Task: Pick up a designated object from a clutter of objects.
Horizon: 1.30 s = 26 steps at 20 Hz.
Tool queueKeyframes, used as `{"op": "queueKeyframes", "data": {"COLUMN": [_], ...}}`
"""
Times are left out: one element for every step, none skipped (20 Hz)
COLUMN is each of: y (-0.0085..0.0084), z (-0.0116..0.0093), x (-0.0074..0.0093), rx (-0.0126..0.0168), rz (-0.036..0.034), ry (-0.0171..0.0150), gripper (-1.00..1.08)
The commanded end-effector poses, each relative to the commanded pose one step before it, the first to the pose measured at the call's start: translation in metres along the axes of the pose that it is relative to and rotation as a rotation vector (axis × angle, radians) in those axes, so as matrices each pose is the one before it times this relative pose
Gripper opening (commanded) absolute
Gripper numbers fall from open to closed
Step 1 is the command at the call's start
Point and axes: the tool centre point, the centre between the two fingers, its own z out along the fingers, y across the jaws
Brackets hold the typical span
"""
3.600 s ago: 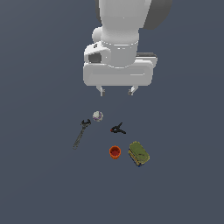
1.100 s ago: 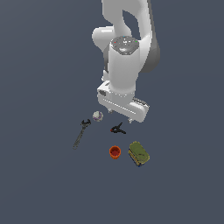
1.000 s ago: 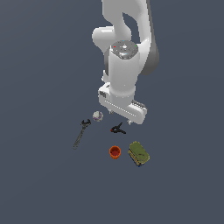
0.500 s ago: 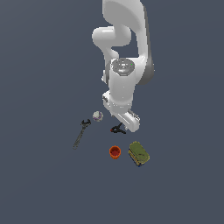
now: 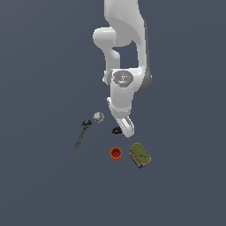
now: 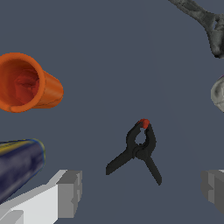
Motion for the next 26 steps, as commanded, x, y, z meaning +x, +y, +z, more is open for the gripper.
{"op": "queueKeyframes", "data": {"y": [0.00408, 0.00151, 0.00143, 0.00135, 0.00127, 0.00117, 0.00107, 0.00097, 0.00087, 0.00076, 0.00065, 0.00053, 0.00041, 0.00029, 0.00018, 0.00006, -0.00020, 0.00001, 0.00003, 0.00005, 0.00012, 0.00009, 0.00017, 0.00013, 0.00019, 0.00013], "z": [0.00989, 0.00337, 0.00312, 0.00288, 0.00263, 0.00239, 0.00215, 0.00192, 0.00169, 0.00146, 0.00123, 0.00100, 0.00078, 0.00056, 0.00033, 0.00011, -0.00049, 0.00030, 0.00089, 0.00148, 0.00205, 0.00265, 0.00319, 0.00378, 0.00431, 0.00487], "x": [-0.00111, -0.00034, -0.00029, -0.00024, -0.00020, -0.00016, -0.00014, -0.00012, -0.00008, -0.00006, -0.00005, -0.00004, -0.00003, -0.00003, 0.00002, 0.00001, -0.00006, -0.00002, -0.00005, -0.00008, 0.00013, -0.00014, 0.00017, -0.00019, 0.00012, -0.00024], "rx": [-0.00109, -0.00055, -0.00051, -0.00047, -0.00042, -0.00038, -0.00034, -0.00030, -0.00026, -0.00023, -0.00019, -0.00015, -0.00012, -0.00008, -0.00005, -0.00002, -0.00043, 0.00000, 0.00000, 0.00000, 0.00004, 0.00000, 0.00005, 0.00000, 0.00005, 0.00000], "rz": [0.05786, 0.01940, 0.01807, 0.01673, 0.01539, 0.01405, 0.01270, 0.01135, 0.01004, 0.00870, 0.00736, 0.00601, 0.00468, 0.00331, 0.00207, 0.00069, -0.00439, 0.00000, 0.00000, 0.00000, 0.00049, 0.00000, 0.00069, 0.00000, 0.00069, 0.00000], "ry": [0.00192, 0.00061, 0.00060, 0.00059, 0.00057, 0.00054, 0.00050, 0.00046, 0.00042, 0.00037, 0.00032, 0.00027, 0.00021, 0.00015, 0.00009, 0.00003, -0.00027, 0.00000, 0.00000, 0.00000, 0.00002, 0.00000, 0.00004, 0.00000, 0.00005, 0.00000], "gripper": [1.00, 1.00, 1.00, 1.00, 1.00, 1.00, 1.00, 1.00, 1.00, 1.00, 1.00, 1.00, 1.00, 1.00, 1.00, 1.00, 1.00, 1.00, 1.00, 1.00, 1.00, 1.00, 1.00, 1.00, 1.00, 1.00]}}
